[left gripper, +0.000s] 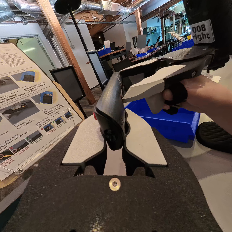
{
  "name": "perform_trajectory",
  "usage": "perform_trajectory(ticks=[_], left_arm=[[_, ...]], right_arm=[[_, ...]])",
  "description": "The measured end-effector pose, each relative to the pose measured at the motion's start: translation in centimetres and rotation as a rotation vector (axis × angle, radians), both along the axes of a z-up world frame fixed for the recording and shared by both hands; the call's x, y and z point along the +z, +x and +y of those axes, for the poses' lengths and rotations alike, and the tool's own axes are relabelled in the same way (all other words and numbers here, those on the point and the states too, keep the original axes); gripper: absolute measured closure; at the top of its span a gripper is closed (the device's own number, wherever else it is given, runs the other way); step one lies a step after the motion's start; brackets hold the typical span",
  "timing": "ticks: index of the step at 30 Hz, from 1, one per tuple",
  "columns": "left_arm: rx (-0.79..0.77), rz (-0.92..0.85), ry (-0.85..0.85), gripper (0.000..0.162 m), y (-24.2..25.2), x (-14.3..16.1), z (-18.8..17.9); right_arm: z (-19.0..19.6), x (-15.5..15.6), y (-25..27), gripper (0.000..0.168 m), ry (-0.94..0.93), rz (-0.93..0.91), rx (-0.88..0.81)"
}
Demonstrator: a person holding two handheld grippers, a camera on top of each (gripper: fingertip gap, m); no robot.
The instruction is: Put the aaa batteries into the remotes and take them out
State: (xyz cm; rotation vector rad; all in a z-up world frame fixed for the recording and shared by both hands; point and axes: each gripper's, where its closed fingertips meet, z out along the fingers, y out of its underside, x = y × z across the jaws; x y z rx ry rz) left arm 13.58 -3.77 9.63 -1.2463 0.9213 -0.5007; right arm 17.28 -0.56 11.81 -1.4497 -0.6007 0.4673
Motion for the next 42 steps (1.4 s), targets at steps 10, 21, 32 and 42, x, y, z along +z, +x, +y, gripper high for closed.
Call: perform_trajectory(ticks=[10, 21, 32, 42], left_arm=[[0.02, 0.011, 0.046, 0.138, 0.0, 0.4, -0.3], [0.029, 0.009, 0.067, 0.138, 0.0, 0.6, -0.5], [0.032, 0.013, 0.093, 0.138, 0.1, 0.7, -0.7], [0.027, 0.011, 0.111, 0.138, 0.1, 0.9, -1.0]], right_arm=[[-0.3, 0.4, -0.2, 0.055, 0.031, 0.014, 0.019], [-0.5, 0.6, -0.2, 0.055, 0.046, 0.01, 0.029], [-0.7, 0.9, -0.3, 0.053, 0.056, 0.013, 0.036], [-0.9, 1.1, -0.1, 0.056, 0.065, 0.01, 0.041]])
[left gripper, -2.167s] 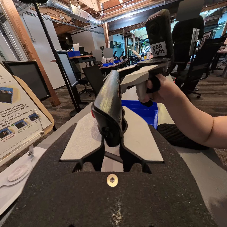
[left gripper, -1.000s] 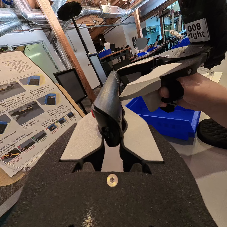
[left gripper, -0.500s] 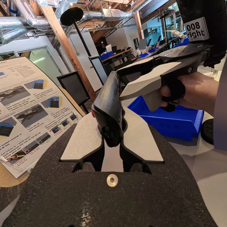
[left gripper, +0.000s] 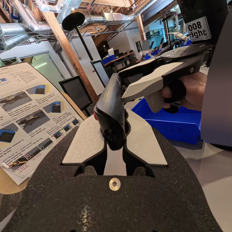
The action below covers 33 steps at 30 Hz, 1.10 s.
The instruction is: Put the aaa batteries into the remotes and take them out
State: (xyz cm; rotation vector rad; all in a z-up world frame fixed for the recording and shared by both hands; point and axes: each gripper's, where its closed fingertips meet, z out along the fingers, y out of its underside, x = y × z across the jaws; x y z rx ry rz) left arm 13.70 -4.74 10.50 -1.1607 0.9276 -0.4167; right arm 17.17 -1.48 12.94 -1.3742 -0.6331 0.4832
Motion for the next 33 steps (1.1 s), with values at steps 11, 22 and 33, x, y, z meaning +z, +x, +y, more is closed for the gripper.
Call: perform_trajectory(ticks=[11, 22, 33], left_arm=[[0.024, 0.038, 0.04, 0.138, 0.03, -0.03, -0.16], [0.017, 0.055, 0.082, 0.136, 0.05, 0.16, -0.62], [0.032, 0.058, 0.075, 0.137, 0.05, -0.15, -0.37]], right_arm=[[-0.27, 0.2, 0.01, 0.055, 0.024, 0.0, 0.009], [-0.75, 0.65, -0.03, 0.055, 0.086, -0.002, 0.003], [-0.62, 0.31, 0.06, 0.056, 0.081, 0.005, -0.011]])
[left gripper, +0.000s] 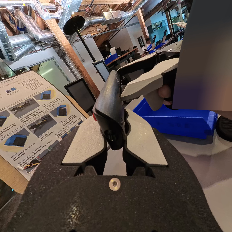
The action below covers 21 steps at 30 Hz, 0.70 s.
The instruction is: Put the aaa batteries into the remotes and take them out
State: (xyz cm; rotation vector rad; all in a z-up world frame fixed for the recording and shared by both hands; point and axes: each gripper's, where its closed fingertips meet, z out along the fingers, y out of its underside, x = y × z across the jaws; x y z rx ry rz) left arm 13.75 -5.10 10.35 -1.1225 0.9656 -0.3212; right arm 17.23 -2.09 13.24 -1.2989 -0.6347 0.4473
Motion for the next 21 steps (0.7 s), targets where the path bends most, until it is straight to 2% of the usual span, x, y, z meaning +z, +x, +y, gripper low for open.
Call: perform_trajectory(ticks=[13, 14, 15, 16, 18, 21], left_arm=[[-0.005, -0.001, -0.001, 0.138, 0.0, 0.0, 0.0], [-0.026, -0.027, -0.001, 0.138, -0.2, 0.3, -0.2], [-0.066, -0.054, -0.016, 0.139, -0.3, 0.8, -0.6], [-0.031, -0.019, -0.023, 0.138, -0.2, 0.6, -0.4], [0.057, 0.054, 0.101, 0.138, -0.5, 0.9, -0.2], [-0.009, -0.011, -0.021, 0.138, -0.6, 0.8, 0.0]], right_arm=[[-0.1, -0.1, 0.2, 0.056, -0.014, 0.012, 0.001], [-0.2, 0.3, 0.8, 0.065, 0.006, 0.033, 0.003], [-0.3, 0.7, 1.4, 0.091, 0.026, 0.043, 0.014], [-0.2, 0.7, 1.5, 0.097, 0.014, 0.024, 0.026], [0.1, 0.3, 1.4, 0.096, -0.025, -0.015, 0.031], [0.3, 0.4, 1.4, 0.096, 0.007, -0.021, -0.001]])
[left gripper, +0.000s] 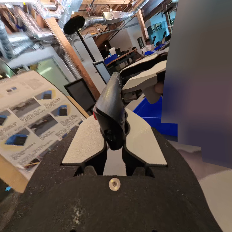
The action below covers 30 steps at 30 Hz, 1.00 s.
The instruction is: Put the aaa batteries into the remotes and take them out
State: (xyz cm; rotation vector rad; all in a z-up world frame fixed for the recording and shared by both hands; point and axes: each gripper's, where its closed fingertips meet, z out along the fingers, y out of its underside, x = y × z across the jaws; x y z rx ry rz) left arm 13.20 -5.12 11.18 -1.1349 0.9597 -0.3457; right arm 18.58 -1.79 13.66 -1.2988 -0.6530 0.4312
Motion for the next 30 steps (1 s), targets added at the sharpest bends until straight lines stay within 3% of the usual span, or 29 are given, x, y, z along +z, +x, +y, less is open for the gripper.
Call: perform_trajectory(ticks=[5, 18, 25, 30], left_arm=[[-0.107, -0.107, -0.234, 0.138, -0.3, -0.6, 0.9], [-0.366, -0.356, -0.629, 0.138, -1.4, -0.4, 1.6], [-0.408, -0.337, -0.732, 0.138, -1.2, -1.7, 2.2], [-0.386, -0.259, -0.72, 0.138, -0.9, -2.5, 2.3]], right_arm=[[0.5, -1.1, -0.8, 0.081, -0.051, -0.057, -0.024], [0.3, -0.4, 0.2, 0.086, 0.062, -0.211, -0.071], [-1.4, -0.1, -0.2, 0.109, 0.342, -0.431, -0.031], [-0.2, -1.7, 0.0, 0.115, 0.266, -0.472, -0.009]])
